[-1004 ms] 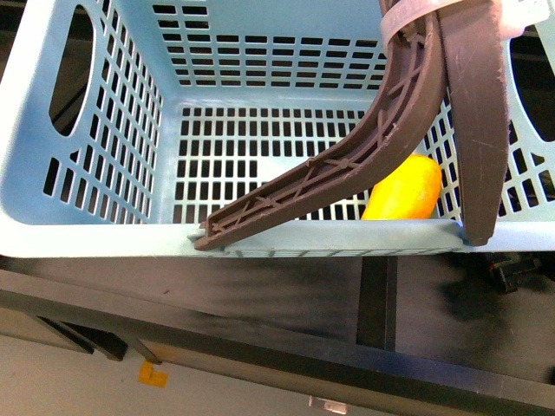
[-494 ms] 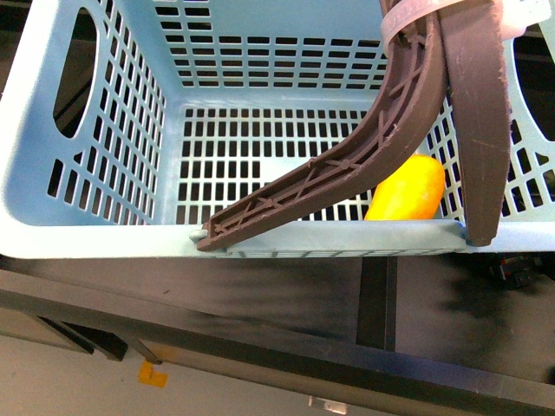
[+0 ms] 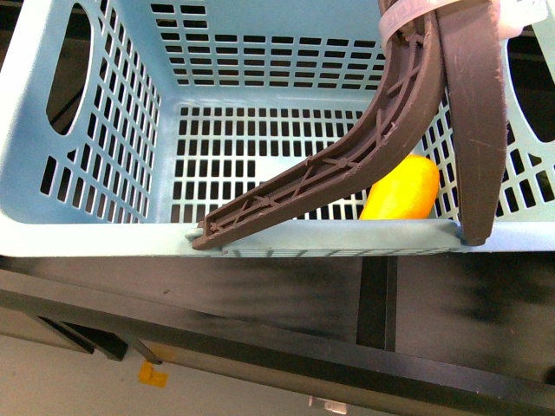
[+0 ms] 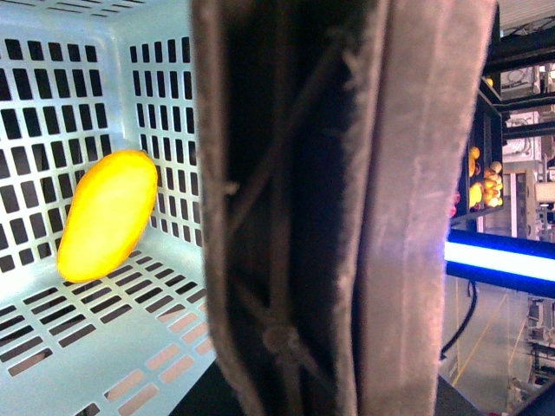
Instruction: Pick mango and avocado into basket
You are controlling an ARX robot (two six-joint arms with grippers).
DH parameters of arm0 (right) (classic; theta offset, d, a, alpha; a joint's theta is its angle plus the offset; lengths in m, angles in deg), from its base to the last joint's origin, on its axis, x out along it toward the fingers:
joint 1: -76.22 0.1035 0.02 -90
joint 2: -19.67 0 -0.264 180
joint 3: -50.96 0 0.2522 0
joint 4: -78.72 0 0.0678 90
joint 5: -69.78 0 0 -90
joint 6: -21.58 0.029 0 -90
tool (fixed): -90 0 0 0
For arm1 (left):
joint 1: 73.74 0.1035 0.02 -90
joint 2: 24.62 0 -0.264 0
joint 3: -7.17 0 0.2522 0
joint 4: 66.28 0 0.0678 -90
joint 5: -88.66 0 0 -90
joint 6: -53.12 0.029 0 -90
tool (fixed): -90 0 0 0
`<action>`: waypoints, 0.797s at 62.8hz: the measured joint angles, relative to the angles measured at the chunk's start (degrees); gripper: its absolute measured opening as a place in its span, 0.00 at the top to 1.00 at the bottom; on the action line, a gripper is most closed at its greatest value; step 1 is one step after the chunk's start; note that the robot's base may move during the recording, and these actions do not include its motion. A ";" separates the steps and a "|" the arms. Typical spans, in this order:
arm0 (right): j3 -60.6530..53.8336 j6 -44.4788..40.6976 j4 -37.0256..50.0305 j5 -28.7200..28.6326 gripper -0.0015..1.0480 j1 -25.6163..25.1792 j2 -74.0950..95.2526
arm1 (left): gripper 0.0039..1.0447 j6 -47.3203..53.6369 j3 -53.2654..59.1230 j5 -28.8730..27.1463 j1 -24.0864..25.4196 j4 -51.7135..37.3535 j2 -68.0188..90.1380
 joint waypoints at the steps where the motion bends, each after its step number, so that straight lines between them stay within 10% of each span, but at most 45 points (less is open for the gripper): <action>1: -0.44 0.07 0.24 -0.26 0.45 -0.28 -0.72 | 0.86 0.02 0.00 0.00 0.00 0.00 0.00; 28: -15.74 6.05 4.81 -14.62 0.45 -3.56 -32.70 | 0.86 0.00 0.00 0.04 0.00 0.00 0.00; 50: -20.31 16.72 8.90 -15.96 0.45 4.37 -52.28 | 0.86 0.00 0.00 0.02 0.00 0.00 0.00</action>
